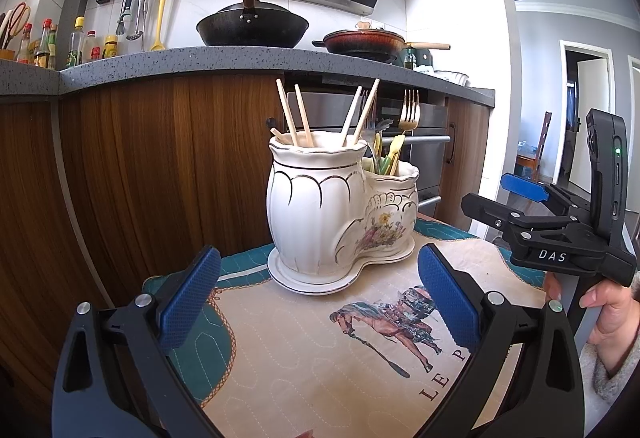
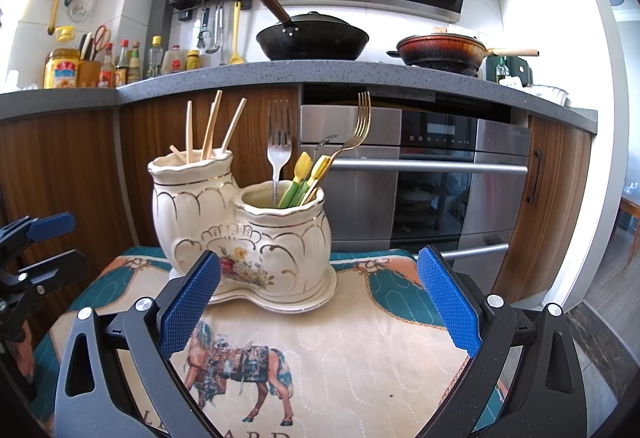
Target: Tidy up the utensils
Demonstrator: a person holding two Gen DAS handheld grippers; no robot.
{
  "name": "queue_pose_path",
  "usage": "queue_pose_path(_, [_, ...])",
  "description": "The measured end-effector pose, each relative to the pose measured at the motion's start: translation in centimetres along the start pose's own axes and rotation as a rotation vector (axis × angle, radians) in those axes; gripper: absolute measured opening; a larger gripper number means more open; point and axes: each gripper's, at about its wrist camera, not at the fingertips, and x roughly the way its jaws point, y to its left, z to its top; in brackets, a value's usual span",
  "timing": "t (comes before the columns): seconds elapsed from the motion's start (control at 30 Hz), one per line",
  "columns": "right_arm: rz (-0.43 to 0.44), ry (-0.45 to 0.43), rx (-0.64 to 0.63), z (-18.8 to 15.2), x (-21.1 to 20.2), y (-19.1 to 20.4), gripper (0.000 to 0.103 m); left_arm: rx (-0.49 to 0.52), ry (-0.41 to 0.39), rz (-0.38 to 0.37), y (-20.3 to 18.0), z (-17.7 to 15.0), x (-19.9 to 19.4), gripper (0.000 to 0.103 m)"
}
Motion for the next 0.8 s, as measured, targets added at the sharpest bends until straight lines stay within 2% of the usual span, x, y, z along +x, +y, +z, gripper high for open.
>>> queue_pose_path(0.3, [-0.006,0.003,0.004,-0.35,-0.15,-0.43,0.098,0.010,0.013,0.010,-0.14,0.10,0.24,0.097])
queue_pose_path(0.53, [-0.006,0.004,0.005,-0.25,-0.08,-0.36,0.098,-0.020,0.035,0.070,0.37,0.09,0.32,0.097])
queue_pose_path(0.63, [-0.006,0.004,0.005,-0.25,-0.08,-0.35,0.098,-0.013,0.035,0.046,0.31,0.05,0.27,0.097])
queue_pose_path(0.8, [-0.006,0.004,0.005,-0.27,-0.12,-0.43,0.098,-0.006,0.028,0.056,0.19,0.09,0.10,0.097])
